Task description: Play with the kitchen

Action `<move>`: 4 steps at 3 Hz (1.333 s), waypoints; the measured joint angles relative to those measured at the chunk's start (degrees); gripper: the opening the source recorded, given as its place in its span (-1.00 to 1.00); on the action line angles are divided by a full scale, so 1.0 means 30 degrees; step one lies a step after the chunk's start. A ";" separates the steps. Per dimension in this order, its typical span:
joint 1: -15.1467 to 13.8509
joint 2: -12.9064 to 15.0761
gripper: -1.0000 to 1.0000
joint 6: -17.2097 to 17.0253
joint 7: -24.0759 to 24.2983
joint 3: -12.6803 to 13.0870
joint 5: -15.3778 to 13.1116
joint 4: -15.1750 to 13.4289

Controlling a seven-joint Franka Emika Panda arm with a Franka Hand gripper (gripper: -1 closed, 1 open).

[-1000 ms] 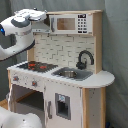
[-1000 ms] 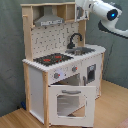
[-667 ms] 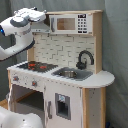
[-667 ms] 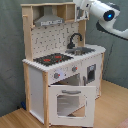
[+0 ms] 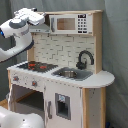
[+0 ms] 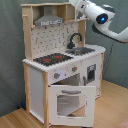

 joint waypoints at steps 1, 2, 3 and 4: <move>-0.0671 -0.0514 1.00 -0.0603 0.1738 0.0374 0.0000 0.0576; -0.1166 -0.0991 1.00 -0.1387 0.3383 0.0638 0.0001 0.1126; -0.1458 -0.1397 1.00 -0.2431 0.4890 0.0809 0.0001 0.1535; -0.1557 -0.1911 1.00 -0.4038 0.6557 0.0877 0.0001 0.1806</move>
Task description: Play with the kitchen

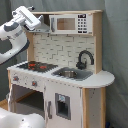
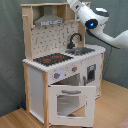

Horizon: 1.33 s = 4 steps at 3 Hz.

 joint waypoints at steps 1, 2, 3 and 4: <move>0.0004 -0.0542 1.00 -0.1750 0.1432 0.0080 0.0000 0.0140; -0.0004 -0.0934 1.00 -0.3525 0.2756 0.0476 0.0000 0.0266; -0.0070 -0.1111 1.00 -0.5315 0.4020 0.1181 -0.0012 0.0408; -0.0283 -0.1194 1.00 -0.7005 0.5320 0.1989 -0.0012 0.0660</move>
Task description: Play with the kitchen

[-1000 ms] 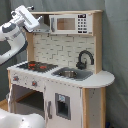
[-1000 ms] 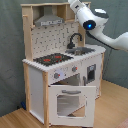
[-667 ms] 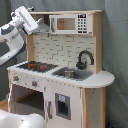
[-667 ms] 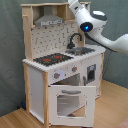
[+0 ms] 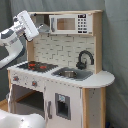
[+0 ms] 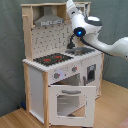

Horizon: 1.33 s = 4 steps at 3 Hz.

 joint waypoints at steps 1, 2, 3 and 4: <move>-0.0417 -0.0001 1.00 -0.1472 0.1238 0.0699 0.0002 0.0495; -0.1099 0.0016 1.00 -0.2782 0.2509 0.1180 0.0088 0.1219; -0.2186 0.0042 1.00 -0.3464 0.3758 0.1456 0.0790 0.2021; -0.3467 0.0041 1.00 -0.3523 0.4650 0.1835 0.1875 0.2976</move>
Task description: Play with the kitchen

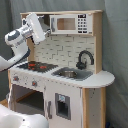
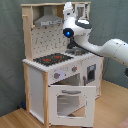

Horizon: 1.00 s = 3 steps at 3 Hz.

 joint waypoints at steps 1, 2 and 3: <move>-0.1063 -0.0005 1.00 -0.0370 0.0347 0.0403 0.0999 0.1262; -0.1993 -0.0009 1.00 -0.0836 0.0458 0.0702 0.1946 0.2628; -0.2637 -0.0008 1.00 -0.1359 0.1363 0.1417 0.2671 0.3787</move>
